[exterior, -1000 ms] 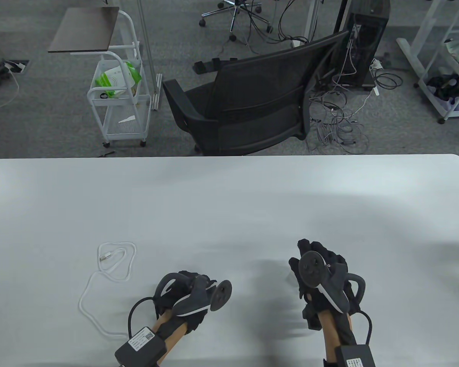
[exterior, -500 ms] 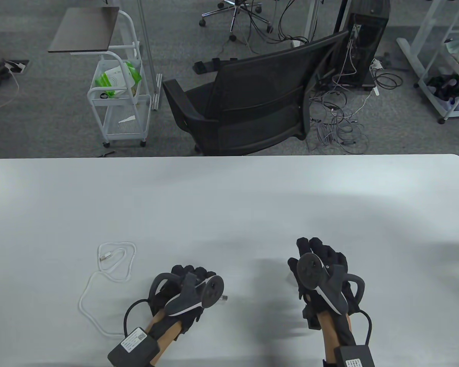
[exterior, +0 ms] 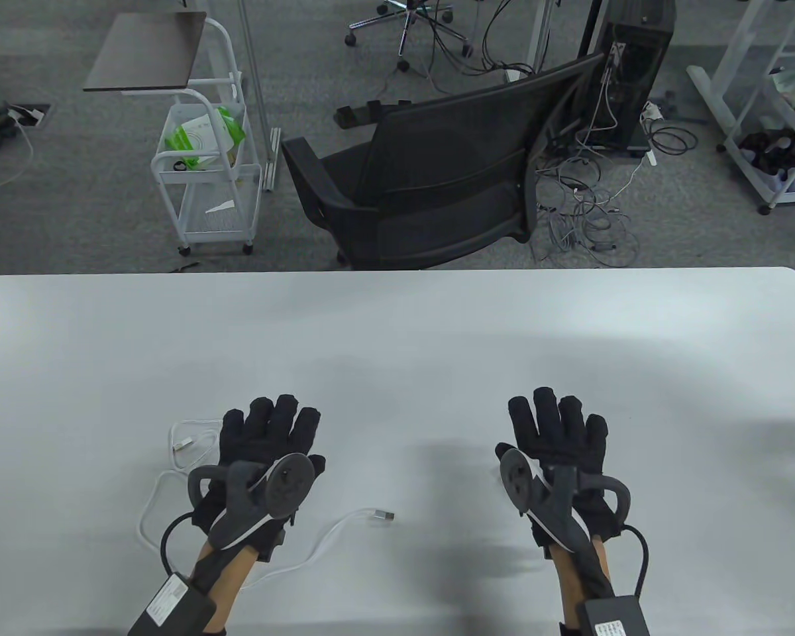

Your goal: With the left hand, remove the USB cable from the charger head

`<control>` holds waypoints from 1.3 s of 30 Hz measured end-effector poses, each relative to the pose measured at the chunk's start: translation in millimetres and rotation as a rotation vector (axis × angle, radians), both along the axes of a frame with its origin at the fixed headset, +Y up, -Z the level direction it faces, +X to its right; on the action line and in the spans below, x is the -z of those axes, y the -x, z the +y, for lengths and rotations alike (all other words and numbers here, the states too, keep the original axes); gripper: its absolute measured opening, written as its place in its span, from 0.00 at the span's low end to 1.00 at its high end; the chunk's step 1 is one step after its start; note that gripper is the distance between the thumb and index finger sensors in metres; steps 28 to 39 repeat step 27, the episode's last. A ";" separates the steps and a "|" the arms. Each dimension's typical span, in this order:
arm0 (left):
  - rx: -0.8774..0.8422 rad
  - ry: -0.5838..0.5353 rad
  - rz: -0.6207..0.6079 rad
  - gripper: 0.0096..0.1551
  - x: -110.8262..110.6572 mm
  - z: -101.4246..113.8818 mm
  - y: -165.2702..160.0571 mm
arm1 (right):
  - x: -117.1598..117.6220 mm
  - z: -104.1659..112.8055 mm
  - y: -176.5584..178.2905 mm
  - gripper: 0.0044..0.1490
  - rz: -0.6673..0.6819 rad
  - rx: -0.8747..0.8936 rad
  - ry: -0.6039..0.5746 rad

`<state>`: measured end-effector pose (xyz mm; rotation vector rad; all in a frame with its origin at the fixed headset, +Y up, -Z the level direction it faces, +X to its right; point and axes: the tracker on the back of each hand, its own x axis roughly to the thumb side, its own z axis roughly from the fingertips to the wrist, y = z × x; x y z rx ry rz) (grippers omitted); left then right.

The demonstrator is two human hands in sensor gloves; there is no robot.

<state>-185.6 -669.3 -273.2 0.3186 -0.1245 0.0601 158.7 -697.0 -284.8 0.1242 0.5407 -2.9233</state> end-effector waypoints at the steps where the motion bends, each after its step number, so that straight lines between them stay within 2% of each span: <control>1: -0.002 0.000 0.006 0.43 1.8 -1.4 2.5 | -0.2 -0.7 0.8 0.44 0.000 -0.023 -0.001; 13: 0.025 0.046 0.029 0.45 9.7 -16.8 8.8 | 0.4 -4.2 2.2 0.44 -0.004 -0.083 0.011; 27: 0.052 0.100 0.030 0.45 11.1 -24.2 5.2 | -0.3 -5.0 5.8 0.44 0.008 -0.098 0.034; 39: 0.052 0.100 0.030 0.45 11.1 -24.2 5.2 | -0.3 -5.0 5.8 0.44 0.008 -0.098 0.034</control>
